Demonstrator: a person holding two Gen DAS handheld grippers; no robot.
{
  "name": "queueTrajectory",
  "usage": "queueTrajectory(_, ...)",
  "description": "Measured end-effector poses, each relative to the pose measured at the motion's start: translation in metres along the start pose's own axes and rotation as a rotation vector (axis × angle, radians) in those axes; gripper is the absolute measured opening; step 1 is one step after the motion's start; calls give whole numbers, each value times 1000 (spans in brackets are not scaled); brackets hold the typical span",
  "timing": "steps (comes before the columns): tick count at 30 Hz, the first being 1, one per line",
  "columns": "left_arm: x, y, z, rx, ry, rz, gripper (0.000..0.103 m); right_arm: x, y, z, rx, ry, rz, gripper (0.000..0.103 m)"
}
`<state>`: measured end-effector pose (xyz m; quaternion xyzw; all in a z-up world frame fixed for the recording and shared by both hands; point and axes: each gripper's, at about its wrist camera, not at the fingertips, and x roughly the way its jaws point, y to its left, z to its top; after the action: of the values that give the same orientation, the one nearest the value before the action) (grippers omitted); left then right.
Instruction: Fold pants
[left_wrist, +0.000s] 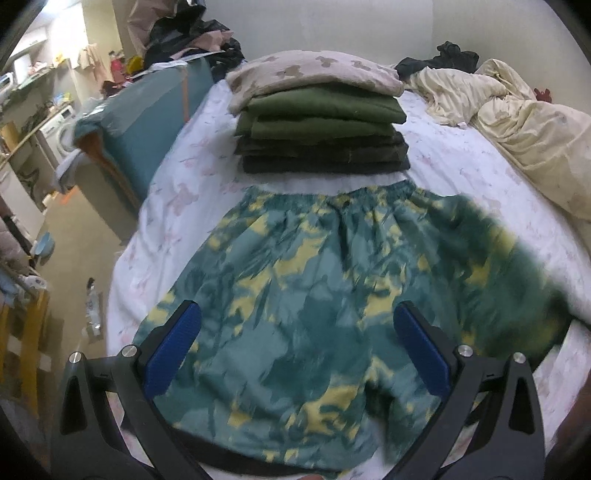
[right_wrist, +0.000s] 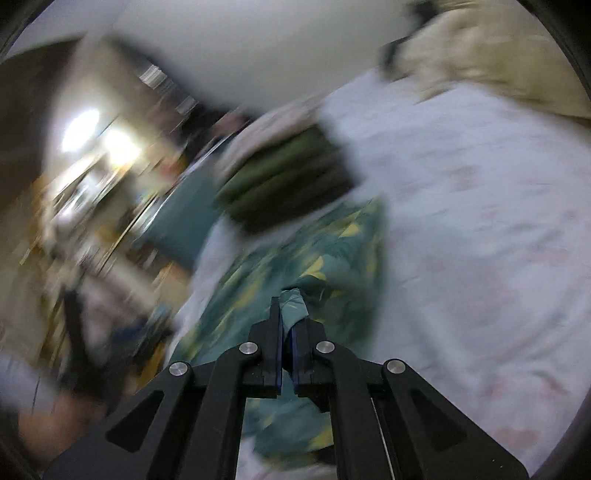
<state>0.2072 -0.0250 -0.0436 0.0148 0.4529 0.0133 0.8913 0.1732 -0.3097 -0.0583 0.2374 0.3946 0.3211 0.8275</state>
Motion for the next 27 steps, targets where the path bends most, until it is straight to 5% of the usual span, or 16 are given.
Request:
queueTrajectory(5,36,-29,36,9,79,-100,102,40,-8,-26,54,179,16,3)
queueTrajectory(10,87,-88,66,40,210,-227,101,44,-13,-28,80,197,13,3)
queueTrajectory(13,115,-125,73,90,265,-294,91,44,-14,-28,78,204,13,3)
queueTrajectory(18,162,-165,74,163,360,-275,58,38,-19,-30,87,194,26,3)
queueTrajectory(20,171,-171,74,188,378,-284,10,36,-14,-29,70,191,29,3)
queueTrajectory(24,156,-168,76,203,348,-402,1,34,-7,-26,57,186,39,3)
queueTrajectory(27,133,-156,83,228,285,-405,0,36,7,-20,21,179,52,3)
